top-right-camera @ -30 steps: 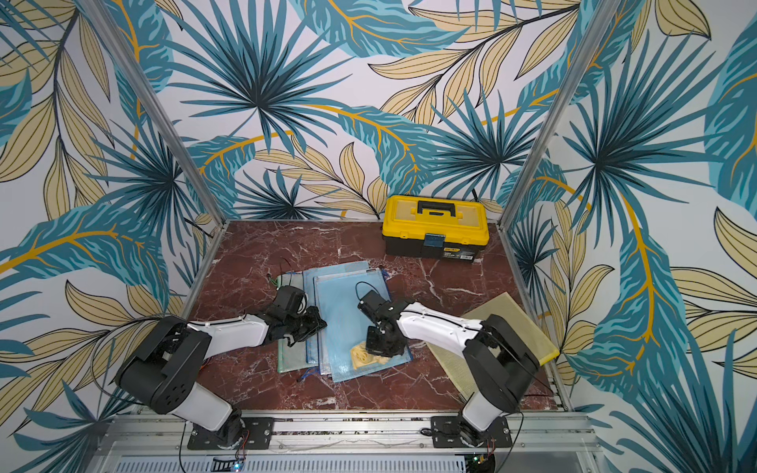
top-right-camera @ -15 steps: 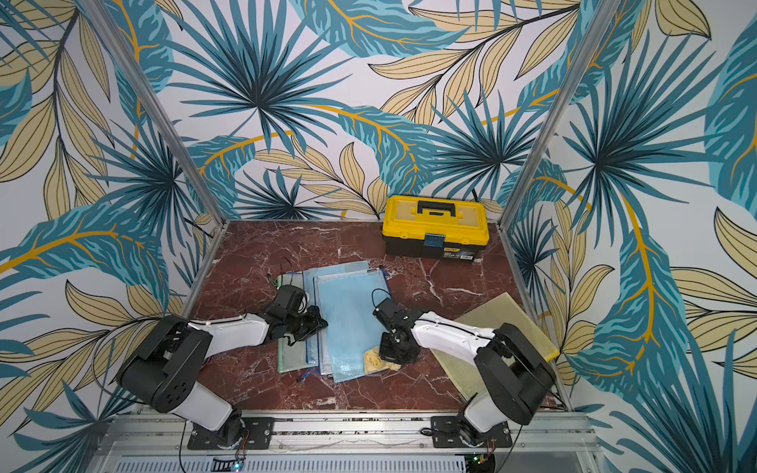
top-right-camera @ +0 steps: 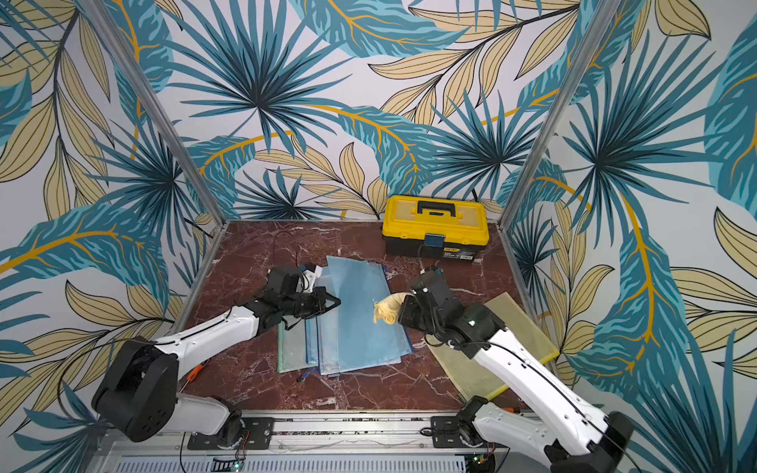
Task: Wipe the document bag
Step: Pick up the document bag.
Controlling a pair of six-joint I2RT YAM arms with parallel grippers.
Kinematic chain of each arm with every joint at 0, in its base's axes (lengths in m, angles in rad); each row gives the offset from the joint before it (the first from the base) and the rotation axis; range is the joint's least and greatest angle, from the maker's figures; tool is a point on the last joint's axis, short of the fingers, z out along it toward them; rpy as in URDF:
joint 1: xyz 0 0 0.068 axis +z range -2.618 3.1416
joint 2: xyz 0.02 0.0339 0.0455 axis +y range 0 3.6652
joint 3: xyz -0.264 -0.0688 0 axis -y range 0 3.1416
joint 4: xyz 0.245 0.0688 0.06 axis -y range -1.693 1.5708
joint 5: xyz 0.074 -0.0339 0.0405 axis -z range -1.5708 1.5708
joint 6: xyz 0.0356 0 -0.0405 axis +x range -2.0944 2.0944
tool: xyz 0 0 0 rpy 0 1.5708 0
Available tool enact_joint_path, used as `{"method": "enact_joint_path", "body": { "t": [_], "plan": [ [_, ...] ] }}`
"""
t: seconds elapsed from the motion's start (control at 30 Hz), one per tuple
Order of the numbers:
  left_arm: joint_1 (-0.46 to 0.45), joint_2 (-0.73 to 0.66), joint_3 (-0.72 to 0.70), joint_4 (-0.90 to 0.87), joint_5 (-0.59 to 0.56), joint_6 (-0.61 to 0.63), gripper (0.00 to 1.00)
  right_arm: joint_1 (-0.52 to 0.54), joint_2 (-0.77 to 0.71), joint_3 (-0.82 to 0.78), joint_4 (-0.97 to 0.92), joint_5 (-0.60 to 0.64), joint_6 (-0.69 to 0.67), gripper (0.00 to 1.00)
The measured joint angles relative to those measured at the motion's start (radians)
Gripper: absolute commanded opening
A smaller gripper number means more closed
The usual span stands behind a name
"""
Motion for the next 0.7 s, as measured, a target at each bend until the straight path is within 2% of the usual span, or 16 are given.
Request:
{"method": "enact_joint_path", "body": {
  "t": [0.1,0.33,0.47,0.7],
  "plan": [
    [-0.069,0.016,0.132,-0.090,0.032,0.089,0.00,0.000,-0.076,0.062,-0.047,0.089,-0.011,0.00],
    [-0.225,0.155,0.447,-0.286,0.119,0.260,0.00,0.000,-0.175,0.159,-0.162,0.278,-0.026,0.00],
    [-0.273,0.228,0.608,-0.341,0.214,0.310,0.00,0.000,-0.228,0.200,-0.211,0.360,-0.035,0.00],
    [-0.362,0.451,0.995,-0.352,0.358,0.352,0.00,0.000,-0.255,0.243,-0.257,0.451,-0.055,0.00]
  ]
}}
